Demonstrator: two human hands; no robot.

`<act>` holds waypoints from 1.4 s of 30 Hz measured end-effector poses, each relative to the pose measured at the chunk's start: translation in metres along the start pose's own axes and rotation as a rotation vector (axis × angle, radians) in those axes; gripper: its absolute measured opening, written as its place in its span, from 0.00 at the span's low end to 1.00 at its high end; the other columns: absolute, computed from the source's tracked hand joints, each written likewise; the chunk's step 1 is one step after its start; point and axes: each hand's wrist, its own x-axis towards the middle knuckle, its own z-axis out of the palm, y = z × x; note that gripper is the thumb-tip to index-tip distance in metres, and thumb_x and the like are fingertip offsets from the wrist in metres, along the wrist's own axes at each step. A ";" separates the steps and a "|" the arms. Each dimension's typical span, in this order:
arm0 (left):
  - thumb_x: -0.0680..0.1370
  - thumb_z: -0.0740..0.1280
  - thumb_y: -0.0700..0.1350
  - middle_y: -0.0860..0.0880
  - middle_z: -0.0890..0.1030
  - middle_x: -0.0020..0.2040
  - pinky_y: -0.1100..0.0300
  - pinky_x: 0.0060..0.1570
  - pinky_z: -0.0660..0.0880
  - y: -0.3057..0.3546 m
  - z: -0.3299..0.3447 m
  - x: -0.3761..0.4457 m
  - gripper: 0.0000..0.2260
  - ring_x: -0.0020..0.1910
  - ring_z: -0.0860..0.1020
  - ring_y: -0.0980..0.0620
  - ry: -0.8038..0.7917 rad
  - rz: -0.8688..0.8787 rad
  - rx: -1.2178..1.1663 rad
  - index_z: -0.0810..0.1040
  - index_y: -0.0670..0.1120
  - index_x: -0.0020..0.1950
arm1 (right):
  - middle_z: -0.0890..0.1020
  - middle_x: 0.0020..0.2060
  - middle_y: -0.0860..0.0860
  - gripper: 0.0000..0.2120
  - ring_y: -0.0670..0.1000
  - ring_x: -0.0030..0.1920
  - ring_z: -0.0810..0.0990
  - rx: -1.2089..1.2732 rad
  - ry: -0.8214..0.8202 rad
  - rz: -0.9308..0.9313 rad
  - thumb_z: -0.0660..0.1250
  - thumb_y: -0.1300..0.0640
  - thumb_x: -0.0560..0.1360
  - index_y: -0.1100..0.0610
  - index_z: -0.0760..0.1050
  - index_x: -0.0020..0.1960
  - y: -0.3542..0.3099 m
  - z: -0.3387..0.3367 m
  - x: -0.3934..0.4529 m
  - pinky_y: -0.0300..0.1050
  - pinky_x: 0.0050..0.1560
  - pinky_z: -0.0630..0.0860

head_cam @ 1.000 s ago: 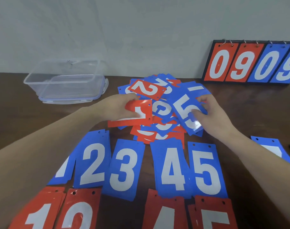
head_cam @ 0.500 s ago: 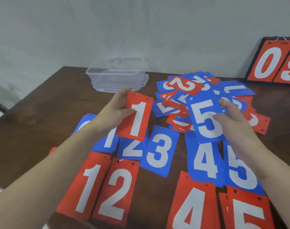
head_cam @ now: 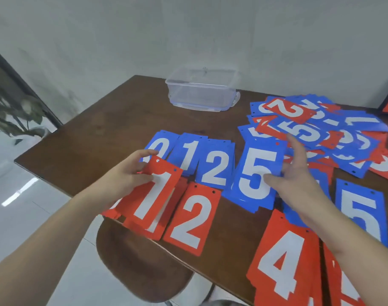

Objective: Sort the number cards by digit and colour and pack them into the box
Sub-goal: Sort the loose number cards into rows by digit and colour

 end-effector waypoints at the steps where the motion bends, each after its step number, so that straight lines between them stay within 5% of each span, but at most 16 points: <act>1: 0.81 0.65 0.34 0.49 0.85 0.54 0.47 0.52 0.82 -0.003 0.000 -0.004 0.22 0.50 0.85 0.44 0.026 0.006 0.055 0.73 0.60 0.66 | 0.87 0.41 0.42 0.43 0.38 0.36 0.84 0.002 -0.004 -0.011 0.68 0.71 0.77 0.38 0.52 0.77 -0.001 0.003 -0.002 0.29 0.29 0.72; 6: 0.79 0.69 0.37 0.45 0.81 0.49 0.60 0.45 0.75 -0.022 0.007 -0.004 0.21 0.43 0.79 0.52 0.105 0.104 0.447 0.70 0.57 0.66 | 0.87 0.49 0.46 0.40 0.50 0.48 0.87 0.031 -0.023 -0.006 0.69 0.70 0.77 0.36 0.57 0.74 0.004 0.009 -0.007 0.48 0.42 0.81; 9: 0.76 0.72 0.42 0.50 0.80 0.51 0.54 0.50 0.76 -0.030 0.014 0.002 0.21 0.52 0.78 0.49 0.161 0.109 0.620 0.69 0.60 0.62 | 0.87 0.48 0.48 0.37 0.51 0.47 0.87 0.027 -0.022 0.001 0.69 0.68 0.77 0.33 0.59 0.69 0.006 0.004 -0.012 0.49 0.40 0.81; 13: 0.73 0.76 0.49 0.52 0.71 0.70 0.46 0.67 0.66 -0.025 0.027 0.011 0.27 0.71 0.66 0.44 0.271 0.181 0.881 0.71 0.57 0.69 | 0.86 0.53 0.49 0.35 0.52 0.51 0.87 0.069 0.045 0.055 0.71 0.66 0.77 0.35 0.62 0.70 0.006 -0.024 -0.020 0.52 0.41 0.83; 17: 0.74 0.75 0.50 0.53 0.71 0.71 0.40 0.69 0.64 -0.004 0.052 0.028 0.22 0.73 0.65 0.43 0.223 0.302 0.842 0.75 0.56 0.67 | 0.87 0.51 0.49 0.31 0.49 0.48 0.87 0.115 0.205 0.070 0.70 0.67 0.77 0.40 0.64 0.69 0.008 -0.066 -0.032 0.49 0.37 0.84; 20: 0.76 0.73 0.49 0.53 0.74 0.68 0.40 0.68 0.66 0.013 0.080 0.044 0.17 0.71 0.68 0.44 0.147 0.428 0.797 0.77 0.56 0.64 | 0.86 0.42 0.40 0.27 0.44 0.42 0.86 0.097 0.329 0.066 0.69 0.66 0.78 0.44 0.65 0.70 0.013 -0.095 -0.045 0.52 0.39 0.83; 24: 0.76 0.69 0.56 0.56 0.75 0.65 0.42 0.67 0.68 0.036 0.124 0.059 0.15 0.68 0.70 0.47 -0.002 0.541 0.747 0.77 0.56 0.62 | 0.84 0.54 0.45 0.24 0.47 0.52 0.84 0.058 0.448 0.125 0.71 0.59 0.78 0.43 0.66 0.68 0.021 -0.126 -0.068 0.48 0.37 0.84; 29: 0.78 0.71 0.50 0.58 0.74 0.65 0.45 0.69 0.67 0.056 0.171 0.076 0.14 0.69 0.69 0.51 -0.108 0.630 0.744 0.78 0.56 0.63 | 0.84 0.56 0.51 0.22 0.51 0.53 0.84 0.077 0.619 0.118 0.71 0.60 0.78 0.44 0.67 0.66 0.030 -0.161 -0.084 0.52 0.42 0.82; 34: 0.78 0.71 0.50 0.56 0.74 0.67 0.44 0.69 0.68 0.069 0.199 0.087 0.14 0.69 0.69 0.50 -0.192 0.663 0.770 0.77 0.56 0.63 | 0.84 0.56 0.49 0.23 0.53 0.55 0.84 -0.036 0.554 0.156 0.72 0.58 0.77 0.43 0.67 0.66 0.040 -0.172 -0.073 0.56 0.46 0.84; 38: 0.78 0.71 0.50 0.56 0.73 0.68 0.44 0.68 0.69 0.075 0.211 0.089 0.14 0.70 0.68 0.52 -0.225 0.668 0.764 0.76 0.56 0.64 | 0.85 0.52 0.46 0.23 0.47 0.50 0.85 -0.121 0.444 0.142 0.72 0.60 0.78 0.43 0.66 0.66 0.041 -0.172 -0.052 0.41 0.35 0.81; 42: 0.79 0.70 0.51 0.57 0.74 0.66 0.47 0.70 0.68 0.078 0.213 0.096 0.13 0.69 0.70 0.53 -0.245 0.668 0.785 0.76 0.56 0.63 | 0.83 0.49 0.48 0.22 0.50 0.51 0.84 -0.436 0.329 0.172 0.70 0.60 0.79 0.46 0.68 0.68 0.045 -0.172 -0.033 0.43 0.42 0.80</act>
